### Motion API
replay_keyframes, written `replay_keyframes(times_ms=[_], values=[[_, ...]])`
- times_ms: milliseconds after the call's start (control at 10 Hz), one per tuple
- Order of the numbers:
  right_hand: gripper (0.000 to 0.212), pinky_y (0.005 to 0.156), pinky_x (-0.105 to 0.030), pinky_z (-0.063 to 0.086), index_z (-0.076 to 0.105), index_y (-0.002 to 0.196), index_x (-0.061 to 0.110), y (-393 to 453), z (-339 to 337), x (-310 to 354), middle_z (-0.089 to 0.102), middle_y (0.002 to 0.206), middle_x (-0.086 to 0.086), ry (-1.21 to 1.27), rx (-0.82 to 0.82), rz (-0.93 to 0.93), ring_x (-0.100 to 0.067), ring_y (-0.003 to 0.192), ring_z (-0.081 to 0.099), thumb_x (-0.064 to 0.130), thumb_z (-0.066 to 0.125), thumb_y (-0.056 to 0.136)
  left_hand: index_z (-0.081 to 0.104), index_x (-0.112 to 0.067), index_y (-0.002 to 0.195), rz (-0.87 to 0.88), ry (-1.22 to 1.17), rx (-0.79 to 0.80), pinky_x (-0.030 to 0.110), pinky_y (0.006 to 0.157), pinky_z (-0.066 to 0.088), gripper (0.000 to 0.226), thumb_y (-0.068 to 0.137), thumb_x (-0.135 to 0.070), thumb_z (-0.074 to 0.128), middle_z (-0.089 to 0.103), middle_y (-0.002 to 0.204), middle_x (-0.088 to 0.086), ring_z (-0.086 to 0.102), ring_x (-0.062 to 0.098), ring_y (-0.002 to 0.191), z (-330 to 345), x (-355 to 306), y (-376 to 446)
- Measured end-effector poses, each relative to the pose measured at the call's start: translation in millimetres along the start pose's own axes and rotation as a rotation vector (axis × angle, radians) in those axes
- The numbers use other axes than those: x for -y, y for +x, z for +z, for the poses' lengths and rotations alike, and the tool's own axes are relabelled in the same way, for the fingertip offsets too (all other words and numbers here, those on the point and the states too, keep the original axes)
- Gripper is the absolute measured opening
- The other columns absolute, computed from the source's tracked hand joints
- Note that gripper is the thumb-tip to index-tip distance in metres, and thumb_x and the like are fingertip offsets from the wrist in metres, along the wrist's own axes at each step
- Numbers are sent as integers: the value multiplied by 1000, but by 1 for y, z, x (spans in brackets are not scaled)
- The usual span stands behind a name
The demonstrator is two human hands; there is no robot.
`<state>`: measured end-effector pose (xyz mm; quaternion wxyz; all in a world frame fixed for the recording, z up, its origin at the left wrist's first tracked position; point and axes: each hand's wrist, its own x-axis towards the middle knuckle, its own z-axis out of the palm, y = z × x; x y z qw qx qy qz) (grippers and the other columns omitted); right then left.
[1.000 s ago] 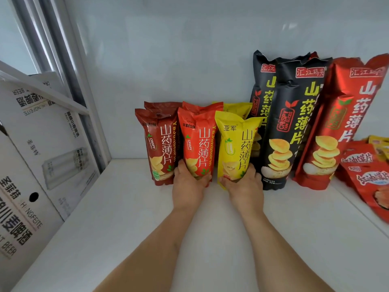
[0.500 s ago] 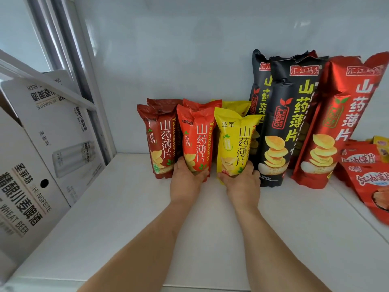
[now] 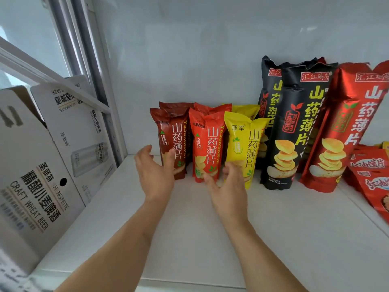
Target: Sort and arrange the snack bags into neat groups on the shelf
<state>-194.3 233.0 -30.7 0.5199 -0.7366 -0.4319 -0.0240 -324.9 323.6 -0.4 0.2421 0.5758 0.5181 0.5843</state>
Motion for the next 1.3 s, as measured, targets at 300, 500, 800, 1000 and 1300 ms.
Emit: replay_keyframes(times_ms=[300, 500, 800, 1000, 1300], values=[[106, 98, -42, 47, 18, 151, 8, 17, 56, 8, 42, 148, -12, -108, 27, 242, -31, 132, 45, 60, 72, 76, 17, -24, 159, -93, -202, 340, 43, 108, 47, 105, 79, -54, 78, 34, 159, -1, 44, 20, 140, 19, 24, 44], [89, 89, -40, 48, 37, 138, 12, 32, 68, 5, 58, 131, -9, -251, -53, 277, -31, 117, 56, 65, 68, 74, 46, -35, 135, -90, -299, 399, 30, 89, 56, 64, 81, -45, 79, 63, 125, -10, 64, 13, 113, 22, 43, 51], [64, 87, -37, 44, 44, 129, 15, 21, 68, -1, 61, 127, -6, -294, -7, 206, -30, 115, 56, 58, 63, 85, 48, -30, 140, -77, -298, 419, 32, 92, 56, 65, 83, -46, 76, 64, 125, -8, 65, 13, 111, 19, 46, 49], [69, 89, -38, 48, 44, 130, 16, 20, 67, -1, 61, 127, -5, -267, 18, 228, -30, 115, 57, 61, 65, 82, 46, -29, 140, -100, -303, 437, 40, 97, 56, 68, 82, -50, 75, 62, 129, -7, 63, 16, 115, 19, 48, 46], [68, 90, -39, 49, 44, 137, 17, -1, 52, 5, 58, 131, -5, -223, 41, 184, -28, 119, 53, 54, 65, 84, 39, -22, 147, -158, -323, 454, 36, 98, 54, 86, 77, -46, 83, 51, 144, 4, 56, 21, 129, 1, 33, 37]])
